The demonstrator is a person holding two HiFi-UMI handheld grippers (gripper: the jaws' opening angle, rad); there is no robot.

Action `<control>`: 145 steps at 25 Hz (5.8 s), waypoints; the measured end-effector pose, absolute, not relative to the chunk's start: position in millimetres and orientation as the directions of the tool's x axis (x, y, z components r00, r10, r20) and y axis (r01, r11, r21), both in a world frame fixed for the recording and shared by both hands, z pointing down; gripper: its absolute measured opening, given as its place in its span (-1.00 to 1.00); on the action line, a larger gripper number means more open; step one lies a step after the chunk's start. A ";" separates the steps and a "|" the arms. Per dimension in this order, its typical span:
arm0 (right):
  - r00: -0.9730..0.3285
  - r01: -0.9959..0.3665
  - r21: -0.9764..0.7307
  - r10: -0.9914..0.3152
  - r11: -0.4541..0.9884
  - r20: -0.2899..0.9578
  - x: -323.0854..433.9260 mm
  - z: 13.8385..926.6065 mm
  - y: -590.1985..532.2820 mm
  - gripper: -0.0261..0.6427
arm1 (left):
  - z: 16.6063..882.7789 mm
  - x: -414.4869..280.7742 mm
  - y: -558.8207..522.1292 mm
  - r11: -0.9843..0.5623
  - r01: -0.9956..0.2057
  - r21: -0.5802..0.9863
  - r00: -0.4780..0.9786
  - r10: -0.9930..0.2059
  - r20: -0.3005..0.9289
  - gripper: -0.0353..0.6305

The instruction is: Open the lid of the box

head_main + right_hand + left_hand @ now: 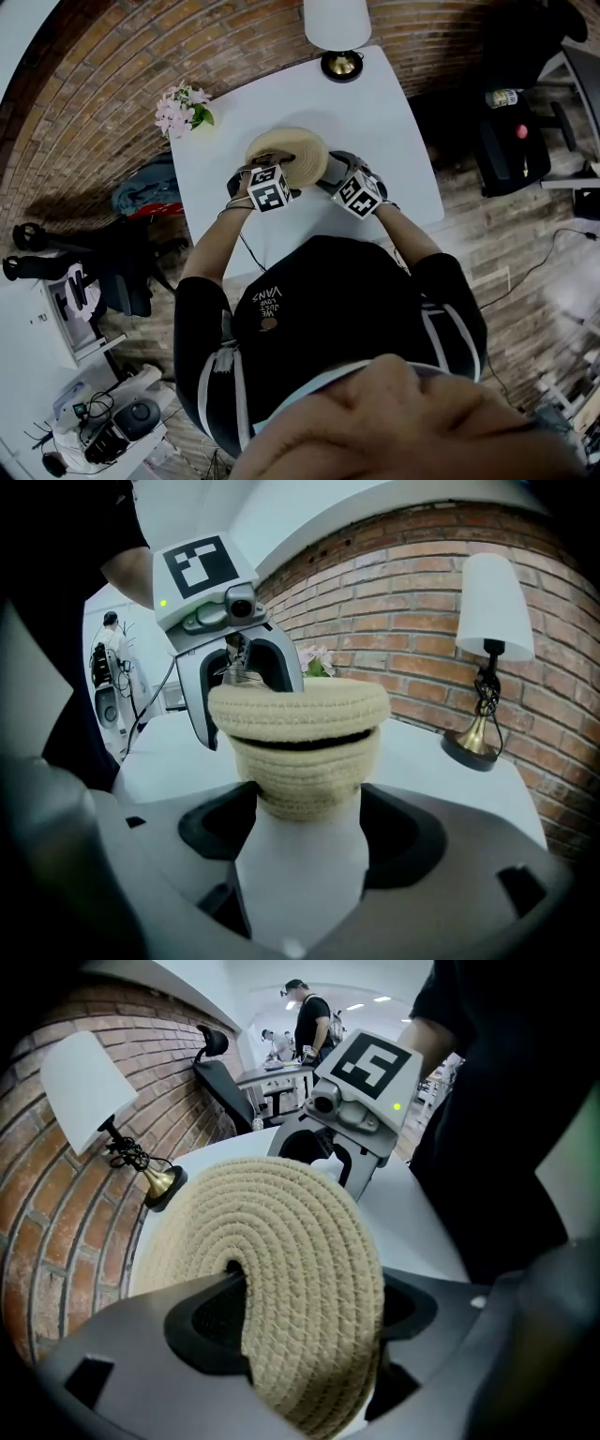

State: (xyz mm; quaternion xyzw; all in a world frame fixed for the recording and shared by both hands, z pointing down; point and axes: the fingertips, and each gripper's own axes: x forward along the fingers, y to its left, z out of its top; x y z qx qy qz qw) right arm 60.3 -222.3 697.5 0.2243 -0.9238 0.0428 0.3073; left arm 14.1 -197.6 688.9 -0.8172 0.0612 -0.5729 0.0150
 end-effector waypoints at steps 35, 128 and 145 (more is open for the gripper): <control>-0.592 -0.650 -0.006 -0.502 0.760 0.631 58.7 694.4 -216.8 0.02 | 630.8 -6.5 -193.6 -0.969 -0.235 -0.078 0.631 -0.213 0.746 0.24; -0.212 -0.967 -0.213 -0.906 0.140 0.366 10.4 599.1 -64.2 -0.91 | 620.3 -154.6 -58.9 -0.892 -0.448 0.053 0.798 -0.373 0.473 0.21; -0.226 -0.964 -0.220 -0.900 0.151 0.373 5.5 601.2 -62.4 -0.91 | 623.4 -159.4 -52.1 -0.876 -0.477 0.070 0.791 -0.393 0.470 0.21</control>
